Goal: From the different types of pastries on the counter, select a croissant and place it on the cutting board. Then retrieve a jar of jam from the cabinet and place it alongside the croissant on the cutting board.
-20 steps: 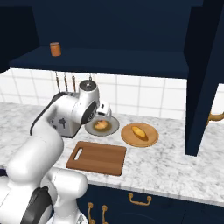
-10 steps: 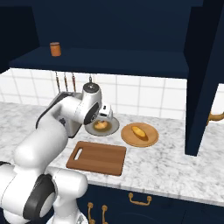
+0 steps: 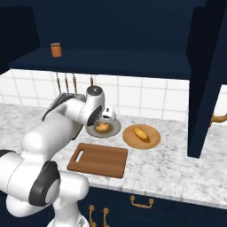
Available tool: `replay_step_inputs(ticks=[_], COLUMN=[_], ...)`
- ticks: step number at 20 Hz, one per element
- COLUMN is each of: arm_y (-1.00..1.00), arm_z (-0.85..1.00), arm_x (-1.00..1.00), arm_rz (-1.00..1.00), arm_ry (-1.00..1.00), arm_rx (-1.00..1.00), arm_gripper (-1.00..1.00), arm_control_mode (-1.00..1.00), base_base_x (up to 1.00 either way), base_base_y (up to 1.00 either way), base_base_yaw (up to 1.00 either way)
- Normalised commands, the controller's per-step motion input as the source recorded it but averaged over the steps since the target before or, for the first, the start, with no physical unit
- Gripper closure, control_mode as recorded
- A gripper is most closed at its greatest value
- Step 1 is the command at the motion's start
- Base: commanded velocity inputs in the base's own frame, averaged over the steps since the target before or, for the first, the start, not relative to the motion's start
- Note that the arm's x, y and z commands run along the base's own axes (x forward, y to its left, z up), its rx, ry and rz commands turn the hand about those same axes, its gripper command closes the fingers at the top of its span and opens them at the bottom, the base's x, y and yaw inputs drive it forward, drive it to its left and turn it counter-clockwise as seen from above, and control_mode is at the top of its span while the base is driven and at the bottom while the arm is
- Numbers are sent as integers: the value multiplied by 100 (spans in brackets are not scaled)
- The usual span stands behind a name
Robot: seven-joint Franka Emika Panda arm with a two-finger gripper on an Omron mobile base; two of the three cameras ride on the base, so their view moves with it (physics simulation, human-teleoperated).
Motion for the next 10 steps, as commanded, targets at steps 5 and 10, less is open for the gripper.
replay_step_inputs(ticks=[5, 10], arm_y=[9, 5], arm_z=[-18, -14], arm_x=[30, 40], arm_rz=[0, 0], arm_ry=[2, 0], arm_rx=[0, 0], arm_gripper=[-100, -100], arm_control_mode=[-100, -100], base_base_x=[0, 0], base_base_y=[0, 0], base_base_yaw=[0, 0])
